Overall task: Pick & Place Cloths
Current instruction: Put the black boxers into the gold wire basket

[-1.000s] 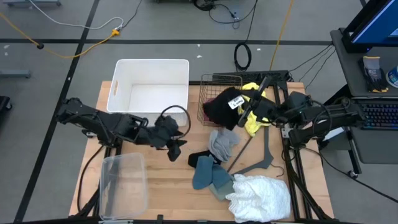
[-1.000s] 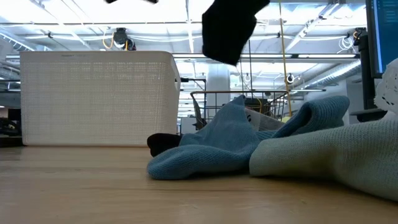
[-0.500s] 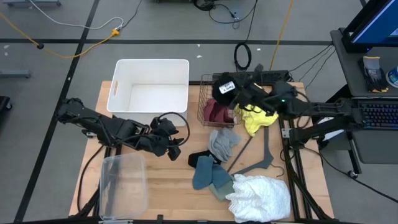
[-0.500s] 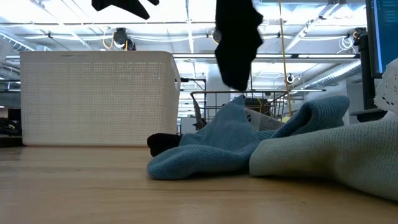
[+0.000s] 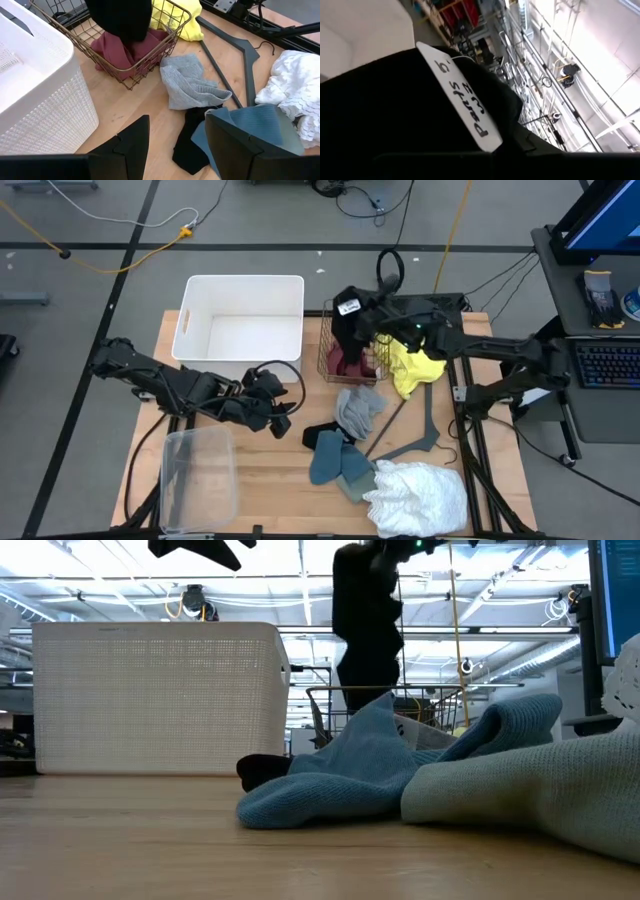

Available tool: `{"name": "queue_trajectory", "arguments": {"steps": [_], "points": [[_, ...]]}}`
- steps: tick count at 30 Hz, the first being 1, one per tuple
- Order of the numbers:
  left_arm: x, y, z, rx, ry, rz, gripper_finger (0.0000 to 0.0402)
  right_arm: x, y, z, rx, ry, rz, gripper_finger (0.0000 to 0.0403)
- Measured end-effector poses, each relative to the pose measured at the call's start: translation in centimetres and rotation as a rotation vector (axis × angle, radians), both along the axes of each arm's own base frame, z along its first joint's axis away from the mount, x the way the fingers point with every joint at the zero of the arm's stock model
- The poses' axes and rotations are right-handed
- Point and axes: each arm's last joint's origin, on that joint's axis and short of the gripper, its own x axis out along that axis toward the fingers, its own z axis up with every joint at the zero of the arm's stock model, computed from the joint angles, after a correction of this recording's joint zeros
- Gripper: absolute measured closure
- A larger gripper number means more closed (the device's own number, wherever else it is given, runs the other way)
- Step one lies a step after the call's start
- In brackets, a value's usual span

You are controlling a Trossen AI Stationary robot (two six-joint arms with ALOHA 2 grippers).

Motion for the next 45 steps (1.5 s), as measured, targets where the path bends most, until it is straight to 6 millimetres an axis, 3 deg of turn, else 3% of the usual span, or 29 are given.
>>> {"name": "queue_trajectory", "arguments": {"steps": [8,19,32,40,45], "points": [[0.0,0.0,0.0,0.0,0.0,0.0,0.0206,0.4,-2.0,-1.1,-0.045,0.084,-0.065,0.0403],[0.1,0.0,0.1,0.022,-0.001,-0.011,0.0206,0.0,-3.8,-4.2,0.193,0.14,-0.108,0.0403],[0.1,0.0,0.1,0.037,-0.003,-0.02,0.0206,0.6,-4.0,-12.5,0.427,0.265,-0.106,0.0403],[0.2,0.0,0.2,0.052,-0.01,-0.022,0.0206,1.2,-4.1,-15.4,0.584,0.305,-0.052,0.0403],[0.2,0.0,0.2,0.051,-0.011,-0.022,0.0206,0.8,-4.6,-17.0,0.685,0.351,-0.112,0.0403]]}}
